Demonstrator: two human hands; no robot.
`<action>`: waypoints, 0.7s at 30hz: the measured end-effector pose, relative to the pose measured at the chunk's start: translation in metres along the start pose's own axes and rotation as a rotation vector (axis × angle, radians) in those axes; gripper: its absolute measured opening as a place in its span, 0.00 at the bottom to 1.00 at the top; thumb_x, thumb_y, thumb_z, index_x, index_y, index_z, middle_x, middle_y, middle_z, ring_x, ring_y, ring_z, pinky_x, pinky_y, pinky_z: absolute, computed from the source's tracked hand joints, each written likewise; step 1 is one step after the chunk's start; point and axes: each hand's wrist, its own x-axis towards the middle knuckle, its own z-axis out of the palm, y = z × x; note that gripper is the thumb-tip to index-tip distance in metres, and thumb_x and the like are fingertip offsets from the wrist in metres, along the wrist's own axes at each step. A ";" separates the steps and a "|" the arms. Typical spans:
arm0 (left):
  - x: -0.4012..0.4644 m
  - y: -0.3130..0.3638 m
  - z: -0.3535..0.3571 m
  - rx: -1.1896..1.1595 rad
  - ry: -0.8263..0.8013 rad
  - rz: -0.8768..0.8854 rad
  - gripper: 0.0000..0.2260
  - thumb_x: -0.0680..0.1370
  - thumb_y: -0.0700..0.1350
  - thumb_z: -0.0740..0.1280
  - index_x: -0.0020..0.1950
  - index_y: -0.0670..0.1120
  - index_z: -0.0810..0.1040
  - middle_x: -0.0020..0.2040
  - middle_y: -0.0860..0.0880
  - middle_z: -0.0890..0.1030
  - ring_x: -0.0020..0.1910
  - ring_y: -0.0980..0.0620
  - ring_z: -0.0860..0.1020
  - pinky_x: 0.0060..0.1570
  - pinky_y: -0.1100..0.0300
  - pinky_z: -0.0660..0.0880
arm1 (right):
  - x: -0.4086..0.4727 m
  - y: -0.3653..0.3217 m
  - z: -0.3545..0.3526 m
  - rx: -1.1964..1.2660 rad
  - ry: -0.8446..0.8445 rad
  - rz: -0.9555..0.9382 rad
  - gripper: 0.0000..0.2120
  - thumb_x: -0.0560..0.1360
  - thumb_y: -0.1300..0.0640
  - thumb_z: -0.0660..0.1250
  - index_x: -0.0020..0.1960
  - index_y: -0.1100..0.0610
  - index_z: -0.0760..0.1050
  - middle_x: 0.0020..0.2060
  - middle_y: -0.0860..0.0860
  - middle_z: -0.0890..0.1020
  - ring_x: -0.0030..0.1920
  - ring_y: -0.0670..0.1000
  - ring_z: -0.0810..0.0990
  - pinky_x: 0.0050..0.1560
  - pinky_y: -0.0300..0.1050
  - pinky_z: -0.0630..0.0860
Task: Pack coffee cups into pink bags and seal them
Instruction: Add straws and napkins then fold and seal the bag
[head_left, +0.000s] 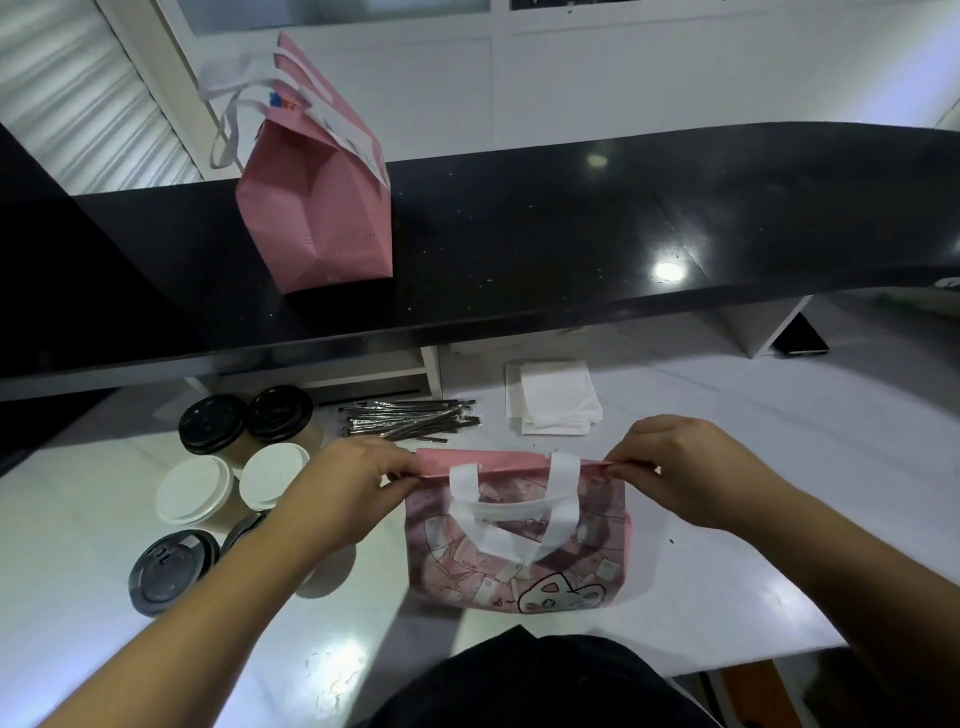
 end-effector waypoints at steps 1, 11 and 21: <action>-0.001 0.000 0.001 -0.005 0.001 0.004 0.11 0.73 0.42 0.81 0.51 0.56 0.89 0.41 0.57 0.86 0.40 0.53 0.84 0.39 0.57 0.79 | -0.001 0.000 0.000 -0.012 0.000 0.010 0.04 0.77 0.54 0.74 0.50 0.52 0.87 0.42 0.45 0.85 0.41 0.48 0.82 0.42 0.46 0.82; -0.008 0.003 0.011 0.013 -0.081 -0.039 0.17 0.75 0.64 0.63 0.59 0.61 0.82 0.48 0.67 0.77 0.50 0.61 0.75 0.49 0.57 0.76 | 0.016 -0.052 0.018 -0.178 -0.093 -0.032 0.19 0.75 0.50 0.68 0.66 0.46 0.77 0.56 0.44 0.82 0.56 0.49 0.78 0.55 0.45 0.76; -0.005 0.020 -0.014 -0.178 0.184 -0.130 0.21 0.78 0.62 0.63 0.71 0.67 0.68 0.65 0.70 0.67 0.62 0.67 0.73 0.56 0.69 0.69 | 0.031 -0.076 -0.047 -0.181 -0.189 0.078 0.08 0.80 0.52 0.62 0.46 0.46 0.78 0.40 0.43 0.79 0.40 0.46 0.76 0.37 0.38 0.71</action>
